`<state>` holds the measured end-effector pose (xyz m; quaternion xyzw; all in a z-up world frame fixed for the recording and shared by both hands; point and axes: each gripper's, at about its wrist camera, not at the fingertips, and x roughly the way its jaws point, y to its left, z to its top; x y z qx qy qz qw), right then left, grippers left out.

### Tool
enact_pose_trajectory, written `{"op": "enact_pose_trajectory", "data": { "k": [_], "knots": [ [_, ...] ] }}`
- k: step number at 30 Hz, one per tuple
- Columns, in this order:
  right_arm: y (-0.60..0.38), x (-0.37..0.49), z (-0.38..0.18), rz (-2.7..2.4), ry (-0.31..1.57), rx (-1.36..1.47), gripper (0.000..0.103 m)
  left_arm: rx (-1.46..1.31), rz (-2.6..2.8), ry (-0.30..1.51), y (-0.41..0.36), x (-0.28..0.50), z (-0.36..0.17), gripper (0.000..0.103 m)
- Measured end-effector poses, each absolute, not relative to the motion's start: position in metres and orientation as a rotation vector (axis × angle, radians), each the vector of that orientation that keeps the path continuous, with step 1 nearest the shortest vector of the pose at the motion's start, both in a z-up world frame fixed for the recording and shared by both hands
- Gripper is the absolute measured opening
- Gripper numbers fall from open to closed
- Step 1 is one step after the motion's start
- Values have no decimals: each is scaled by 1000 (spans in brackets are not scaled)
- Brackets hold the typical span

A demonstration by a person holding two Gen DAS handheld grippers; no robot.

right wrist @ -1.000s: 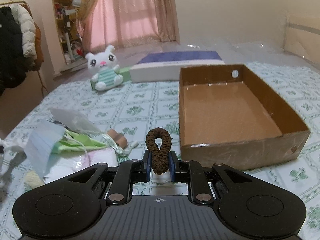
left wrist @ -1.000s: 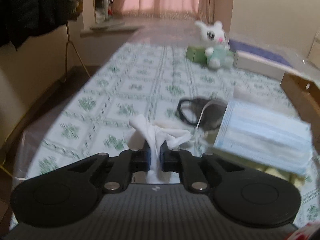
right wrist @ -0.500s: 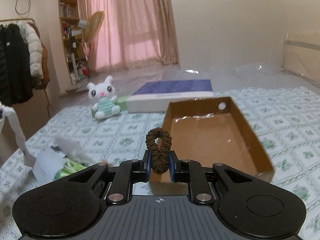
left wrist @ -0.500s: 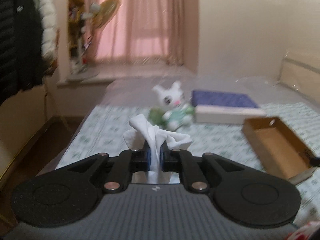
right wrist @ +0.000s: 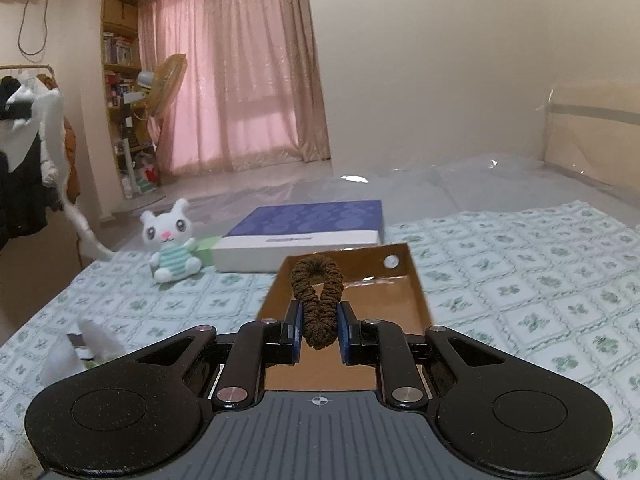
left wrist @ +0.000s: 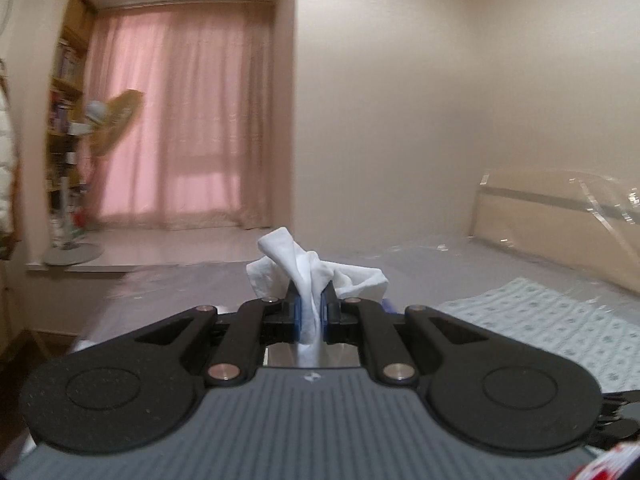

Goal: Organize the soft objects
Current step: 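Carry both items into the cardboard tray and open both tools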

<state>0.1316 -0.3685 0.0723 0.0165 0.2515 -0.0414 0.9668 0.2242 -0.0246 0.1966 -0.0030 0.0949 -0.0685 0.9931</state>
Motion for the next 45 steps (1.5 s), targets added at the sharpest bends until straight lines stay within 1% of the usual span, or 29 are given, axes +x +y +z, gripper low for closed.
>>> {"op": "enact_pose_trajectory", "data": {
  "k": [6, 12, 18, 22, 24, 25, 26, 28, 33, 36, 39, 41, 42, 43, 45],
  "knots": [
    [-392, 145, 74, -98, 534, 51, 18, -50, -250, 274, -86, 263, 178, 9],
    [-411, 153, 64, -103, 576, 68, 18, -86, -333, 400, -136, 302, 138, 9],
    [-428, 161, 51, -119, 604, 94, 18, -95, -388, 461, -166, 328, 113, 9],
    [-439, 167, 41, -132, 622, 116, 18, -93, -397, 556, -188, 348, 80, 10],
    [-443, 170, 35, -138, 631, 123, 18, -80, -401, 629, -195, 359, 57, 12],
    [-445, 171, 33, -140, 636, 126, 18, -70, -397, 669, -199, 364, 44, 17],
    [-446, 173, 30, -139, 643, 129, 18, -54, -404, 719, -204, 371, 30, 26],
    [-449, 177, 25, -140, 657, 132, 18, -22, -398, 786, -212, 379, 6, 34],
    [-453, 185, 14, -135, 698, 139, 18, 31, -376, 899, -217, 392, -34, 36],
    [-453, 189, 9, -127, 718, 130, 18, 20, -370, 911, -214, 397, -37, 37],
    [-453, 196, 3, -127, 732, 119, 18, 38, -365, 902, -213, 396, -36, 41],
    [-452, 199, 1, -130, 728, 109, 23, 65, -362, 888, -216, 395, -33, 46],
    [-452, 201, 0, -128, 723, 108, 36, 74, -361, 883, -216, 395, -33, 48],
    [-452, 203, 0, -122, 714, 110, 53, 77, -360, 879, -217, 395, -32, 50],
    [-451, 204, 0, -131, 696, 110, 69, 82, -365, 877, -217, 395, -34, 52]
  ]
}}
